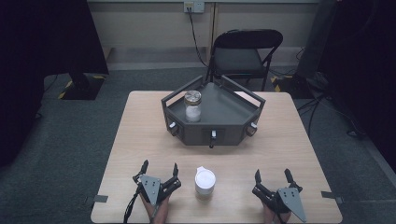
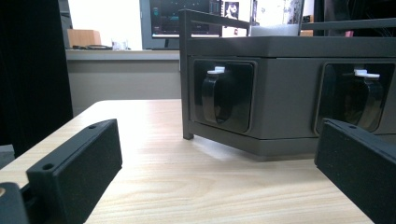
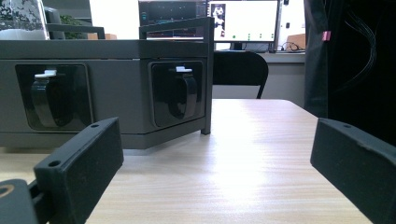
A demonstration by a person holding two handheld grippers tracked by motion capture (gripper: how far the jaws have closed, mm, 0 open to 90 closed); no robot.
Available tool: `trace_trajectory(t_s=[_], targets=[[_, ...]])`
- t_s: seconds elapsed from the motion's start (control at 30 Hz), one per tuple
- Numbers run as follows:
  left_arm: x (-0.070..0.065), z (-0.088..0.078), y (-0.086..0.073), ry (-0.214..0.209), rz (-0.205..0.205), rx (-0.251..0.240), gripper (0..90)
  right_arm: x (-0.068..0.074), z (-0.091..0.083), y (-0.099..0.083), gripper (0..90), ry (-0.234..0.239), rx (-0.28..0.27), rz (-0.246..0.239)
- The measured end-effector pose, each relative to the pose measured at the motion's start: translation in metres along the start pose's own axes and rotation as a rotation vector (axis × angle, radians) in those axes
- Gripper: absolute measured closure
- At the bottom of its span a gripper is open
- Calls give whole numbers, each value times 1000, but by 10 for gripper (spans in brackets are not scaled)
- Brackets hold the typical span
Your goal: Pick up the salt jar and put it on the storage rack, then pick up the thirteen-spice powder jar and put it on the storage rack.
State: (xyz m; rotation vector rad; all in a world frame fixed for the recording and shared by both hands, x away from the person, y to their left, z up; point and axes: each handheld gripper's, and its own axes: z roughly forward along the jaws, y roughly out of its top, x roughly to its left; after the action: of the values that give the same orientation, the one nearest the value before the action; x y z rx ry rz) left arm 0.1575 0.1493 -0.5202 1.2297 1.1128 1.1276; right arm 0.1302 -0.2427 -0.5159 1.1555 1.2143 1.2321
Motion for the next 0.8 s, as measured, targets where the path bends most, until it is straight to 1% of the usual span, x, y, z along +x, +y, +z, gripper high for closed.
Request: trace_trajectory(t_s=[0.67,0.8], targets=[[0,0,0,1,1,0,0,-1,0,0,10,3,0,1],[0,0,0,2,1,0,0,-2,2,3,2,12,16,3]])
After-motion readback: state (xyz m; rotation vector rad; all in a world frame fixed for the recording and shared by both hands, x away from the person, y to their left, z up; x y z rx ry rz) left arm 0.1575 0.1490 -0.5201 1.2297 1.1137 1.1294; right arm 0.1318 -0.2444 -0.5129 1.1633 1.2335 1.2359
